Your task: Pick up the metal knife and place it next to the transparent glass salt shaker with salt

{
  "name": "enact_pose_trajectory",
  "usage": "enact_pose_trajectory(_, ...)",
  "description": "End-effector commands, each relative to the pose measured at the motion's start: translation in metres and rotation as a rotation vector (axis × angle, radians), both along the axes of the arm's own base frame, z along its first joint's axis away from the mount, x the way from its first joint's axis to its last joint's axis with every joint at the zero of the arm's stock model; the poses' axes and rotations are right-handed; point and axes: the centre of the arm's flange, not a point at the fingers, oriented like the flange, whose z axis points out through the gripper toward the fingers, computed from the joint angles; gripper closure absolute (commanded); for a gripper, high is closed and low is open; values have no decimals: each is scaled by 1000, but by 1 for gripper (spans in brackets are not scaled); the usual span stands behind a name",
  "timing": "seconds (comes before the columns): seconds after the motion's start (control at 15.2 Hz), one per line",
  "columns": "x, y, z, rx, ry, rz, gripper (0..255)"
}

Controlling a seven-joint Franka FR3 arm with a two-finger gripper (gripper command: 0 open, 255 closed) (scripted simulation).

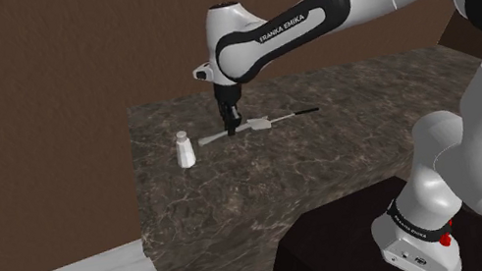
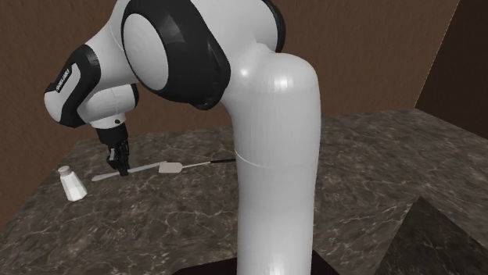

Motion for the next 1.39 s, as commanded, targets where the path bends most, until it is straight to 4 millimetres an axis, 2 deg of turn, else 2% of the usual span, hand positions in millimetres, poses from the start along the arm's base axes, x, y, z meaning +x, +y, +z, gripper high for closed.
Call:
enact_pose_trajectory(0.0, 0, 0, -11, 0, 0, 0, 255)
enact_pose_trajectory(0.33, 0, 0, -37, 0, 0, 0, 255)
enact_pose_trajectory(0.79, 0, 0, -37, 0, 0, 0, 255)
enact_pose_trajectory(0.86, 0, 0, -37, 0, 0, 0, 0)
enact_pose_trajectory(1.19, 0, 0, -37, 0, 0, 0, 0)
enact_pose_trajectory(1.32, 1, 0, -10, 0, 0, 0, 0)
